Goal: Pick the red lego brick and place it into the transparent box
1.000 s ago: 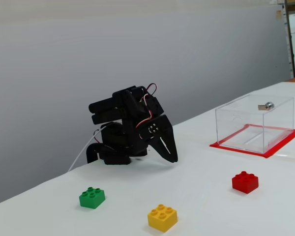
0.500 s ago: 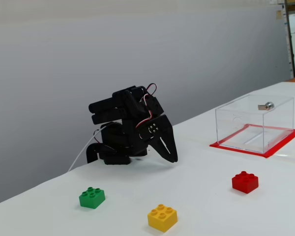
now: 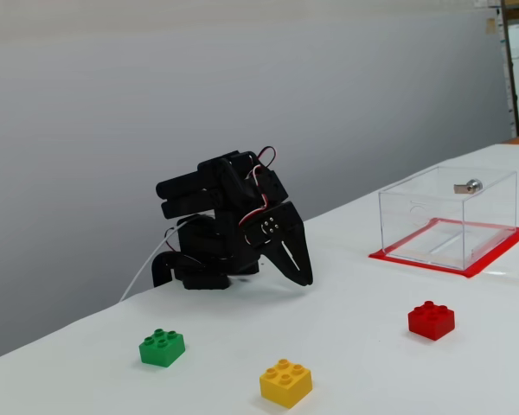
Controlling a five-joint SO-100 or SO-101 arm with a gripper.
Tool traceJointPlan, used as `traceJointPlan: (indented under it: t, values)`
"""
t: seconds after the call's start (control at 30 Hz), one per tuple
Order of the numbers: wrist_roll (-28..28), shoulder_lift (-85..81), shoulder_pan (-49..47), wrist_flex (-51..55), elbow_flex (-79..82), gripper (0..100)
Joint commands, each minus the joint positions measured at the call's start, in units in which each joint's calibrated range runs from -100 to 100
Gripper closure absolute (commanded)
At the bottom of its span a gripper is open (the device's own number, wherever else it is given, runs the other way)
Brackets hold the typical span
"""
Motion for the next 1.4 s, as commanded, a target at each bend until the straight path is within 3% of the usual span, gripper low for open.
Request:
traceJointPlan:
  t: [0.0,0.83,1.2,1.37]
  values:
    - [0.1,-0.5,0.5,0.0,-0.9,98]
    - [-0.4,-0.5,-0.3,-0.3,-0.9,98]
    - [0.2,0.3,0.5,-5.3,-3.8,98]
    - [5.6,0.5,0.4,-5.3,-7.2,98]
